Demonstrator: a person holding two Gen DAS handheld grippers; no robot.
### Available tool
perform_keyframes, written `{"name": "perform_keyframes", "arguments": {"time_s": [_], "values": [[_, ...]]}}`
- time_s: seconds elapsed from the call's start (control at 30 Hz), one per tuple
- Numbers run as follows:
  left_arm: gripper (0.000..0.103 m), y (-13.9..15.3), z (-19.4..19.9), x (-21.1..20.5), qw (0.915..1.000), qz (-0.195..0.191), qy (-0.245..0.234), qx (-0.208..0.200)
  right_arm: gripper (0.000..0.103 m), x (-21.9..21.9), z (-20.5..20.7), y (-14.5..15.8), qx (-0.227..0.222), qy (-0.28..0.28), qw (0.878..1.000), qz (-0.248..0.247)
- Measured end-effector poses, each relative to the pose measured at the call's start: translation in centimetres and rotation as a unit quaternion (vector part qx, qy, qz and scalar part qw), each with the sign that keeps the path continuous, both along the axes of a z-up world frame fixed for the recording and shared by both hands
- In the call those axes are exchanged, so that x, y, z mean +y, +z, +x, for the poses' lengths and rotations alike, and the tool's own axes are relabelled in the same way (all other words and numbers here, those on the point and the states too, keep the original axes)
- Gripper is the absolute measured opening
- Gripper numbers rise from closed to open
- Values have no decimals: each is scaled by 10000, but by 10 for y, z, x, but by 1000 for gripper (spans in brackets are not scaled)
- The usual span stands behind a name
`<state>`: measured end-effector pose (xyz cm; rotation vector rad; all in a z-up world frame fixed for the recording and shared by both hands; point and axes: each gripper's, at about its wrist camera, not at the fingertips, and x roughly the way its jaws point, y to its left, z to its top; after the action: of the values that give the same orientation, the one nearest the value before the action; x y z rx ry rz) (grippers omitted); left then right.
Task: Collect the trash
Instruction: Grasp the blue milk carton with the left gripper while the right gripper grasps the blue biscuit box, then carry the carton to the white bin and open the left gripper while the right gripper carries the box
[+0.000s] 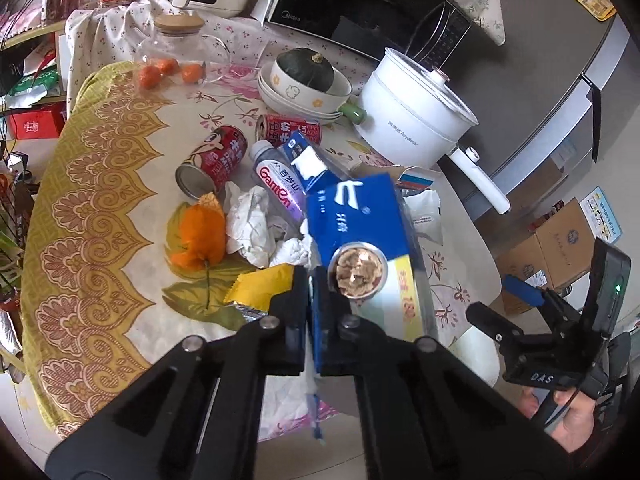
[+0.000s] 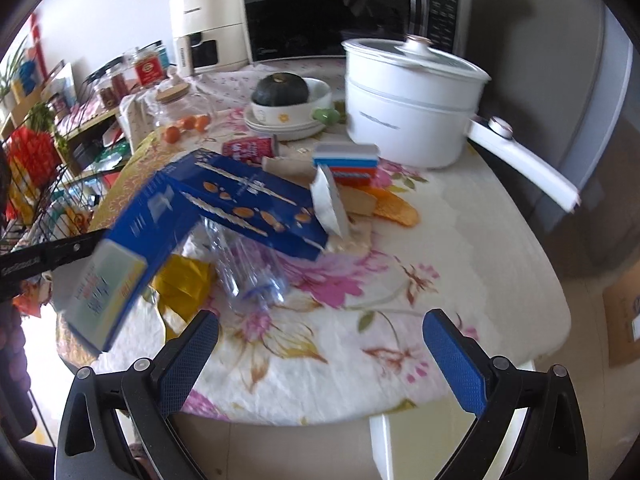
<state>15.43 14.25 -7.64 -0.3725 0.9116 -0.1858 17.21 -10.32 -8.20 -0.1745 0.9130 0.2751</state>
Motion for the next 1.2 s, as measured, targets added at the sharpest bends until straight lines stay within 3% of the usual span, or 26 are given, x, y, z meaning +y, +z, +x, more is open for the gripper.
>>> {"name": "perform_keyframes", "arguments": {"time_s": [0.3, 0.47, 0.73, 0.9, 1.07, 1.2], "values": [[3, 21, -17, 47, 9960, 566, 568, -402, 88, 75, 32, -16, -209, 720, 9938, -816], [3, 17, -20, 68, 9950, 536, 772, -341, 82, 107, 52, -30, -328, 847, 9911, -970], [3, 12, -22, 66, 9957, 531, 702, -300, 46, 136, 68, -49, -710, 724, 9822, -1580], [3, 15, -23, 64, 9962, 447, 667, -346, 26, 132, 56, -23, -1282, 680, 9741, -1732], [3, 17, -25, 58, 9970, 325, 608, -362, 24, 115, 46, 21, -1668, 519, 9712, -1620], [3, 18, -26, 49, 9977, 251, 520, -363, 24, 90, 32, 53, -1706, 362, 9778, -1160]]}}
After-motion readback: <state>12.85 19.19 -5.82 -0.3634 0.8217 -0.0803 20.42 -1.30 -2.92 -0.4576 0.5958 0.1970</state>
